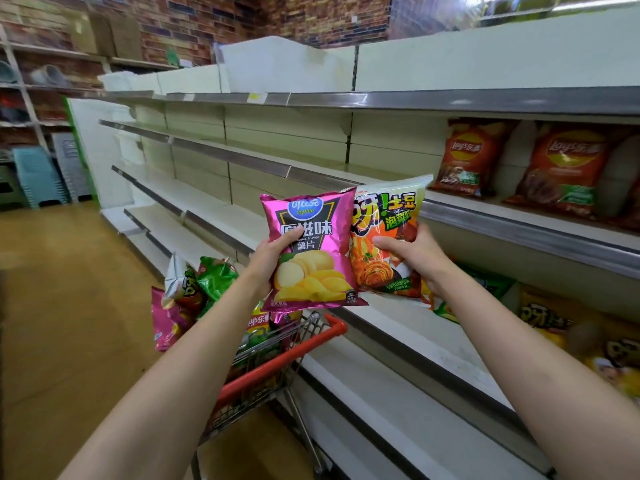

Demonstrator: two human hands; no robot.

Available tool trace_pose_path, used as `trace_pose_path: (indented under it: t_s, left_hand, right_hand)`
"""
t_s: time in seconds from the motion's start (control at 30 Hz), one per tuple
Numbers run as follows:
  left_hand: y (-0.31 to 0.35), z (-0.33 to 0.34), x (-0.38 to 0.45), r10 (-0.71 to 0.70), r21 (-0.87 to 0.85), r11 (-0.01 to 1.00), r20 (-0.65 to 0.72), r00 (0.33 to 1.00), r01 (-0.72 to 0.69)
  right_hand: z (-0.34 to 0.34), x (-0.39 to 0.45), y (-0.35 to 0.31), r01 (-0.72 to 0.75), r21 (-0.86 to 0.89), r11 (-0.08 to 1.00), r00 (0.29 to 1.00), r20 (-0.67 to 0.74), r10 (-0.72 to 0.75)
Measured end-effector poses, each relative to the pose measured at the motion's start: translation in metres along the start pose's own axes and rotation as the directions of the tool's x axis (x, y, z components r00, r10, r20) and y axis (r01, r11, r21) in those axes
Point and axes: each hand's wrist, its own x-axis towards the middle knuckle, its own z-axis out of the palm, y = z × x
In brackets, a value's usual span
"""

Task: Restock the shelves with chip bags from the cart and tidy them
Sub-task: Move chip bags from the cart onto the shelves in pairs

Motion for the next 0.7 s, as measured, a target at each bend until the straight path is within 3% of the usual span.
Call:
trace_pose_path:
  t_s: [0.37,0.7]
  left_hand:
    - [-0.010,0.037,-0.004,-0.103,-0.038,0.993,0.205,0.973,0.113]
    - [-0.052,0.091,-0.019,-0.165,-0.059,0.978,0.368,0.915,0.200]
  right_hand:
    - [-0.037,-0.064,-0.002,-0.056,-0.010,0.998,0.972,-0.229,0.052]
    - [-0.075,-0.144,0.023,-0.181,-0.005,0.984,0.888,-0.432,0.161]
